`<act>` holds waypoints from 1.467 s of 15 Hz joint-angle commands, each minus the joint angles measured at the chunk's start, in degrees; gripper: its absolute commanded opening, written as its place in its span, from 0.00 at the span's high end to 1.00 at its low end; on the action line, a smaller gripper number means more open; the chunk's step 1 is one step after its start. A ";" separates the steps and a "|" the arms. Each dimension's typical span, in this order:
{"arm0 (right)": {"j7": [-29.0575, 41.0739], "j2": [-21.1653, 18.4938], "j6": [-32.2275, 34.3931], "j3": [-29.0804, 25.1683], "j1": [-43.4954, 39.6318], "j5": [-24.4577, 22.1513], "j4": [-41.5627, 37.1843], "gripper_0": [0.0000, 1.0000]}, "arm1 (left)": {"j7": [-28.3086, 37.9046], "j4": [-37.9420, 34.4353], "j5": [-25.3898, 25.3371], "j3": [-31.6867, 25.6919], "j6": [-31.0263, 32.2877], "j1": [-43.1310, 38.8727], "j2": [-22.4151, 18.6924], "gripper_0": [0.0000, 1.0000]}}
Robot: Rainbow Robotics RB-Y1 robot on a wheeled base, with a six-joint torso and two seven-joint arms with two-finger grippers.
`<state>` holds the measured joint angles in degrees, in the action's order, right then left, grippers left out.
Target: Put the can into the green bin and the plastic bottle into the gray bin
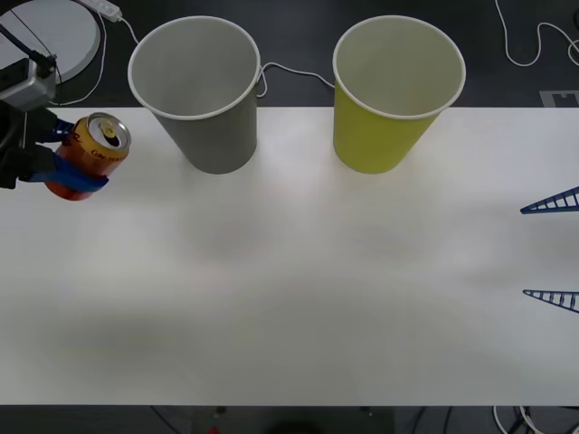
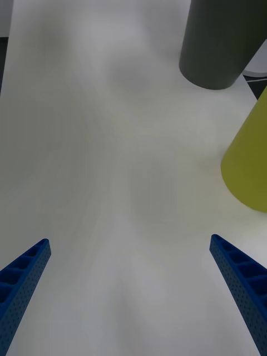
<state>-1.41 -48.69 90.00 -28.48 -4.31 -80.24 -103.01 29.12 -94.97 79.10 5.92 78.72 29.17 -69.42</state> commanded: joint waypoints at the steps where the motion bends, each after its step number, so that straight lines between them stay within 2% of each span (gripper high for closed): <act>1: 0.00 0.00 0.00 0.00 0.00 0.00 0.00 0.00 | 7.70 -3.12 0.35 -0.03 3.72 4.32 -0.72 1.00; 4: 0.00 0.00 0.00 0.00 0.00 0.00 0.00 0.00 | 17.19 -6.72 1.58 2.17 6.44 11.09 -0.81 1.00; 8: 0.00 0.00 0.00 0.00 0.00 0.00 0.00 0.00 | 28.18 -6.90 1.50 13.86 6.79 27.35 -0.19 1.00; 10: 0.00 0.00 0.00 0.00 0.00 0.00 0.00 0.00 | 32.58 -4.87 1.41 19.22 6.18 34.64 2.27 1.00; 13: 0.00 0.00 0.00 0.00 0.00 0.00 0.00 0.00 | 39.43 -1.18 2.46 26.43 3.54 44.05 6.84 1.00; 16: 0.00 0.00 0.00 0.00 0.00 0.00 0.00 0.00 | 42.24 4.27 3.87 34.34 0.29 52.92 12.02 1.00; 22: 0.00 0.00 0.00 0.00 0.00 0.00 0.00 0.00 | 42.42 25.54 5.36 46.20 -5.42 68.39 27.84 1.00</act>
<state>-1.41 -48.69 90.00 -28.48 -4.31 -80.24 -103.01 71.48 -72.05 84.33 50.72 74.06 95.78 -43.53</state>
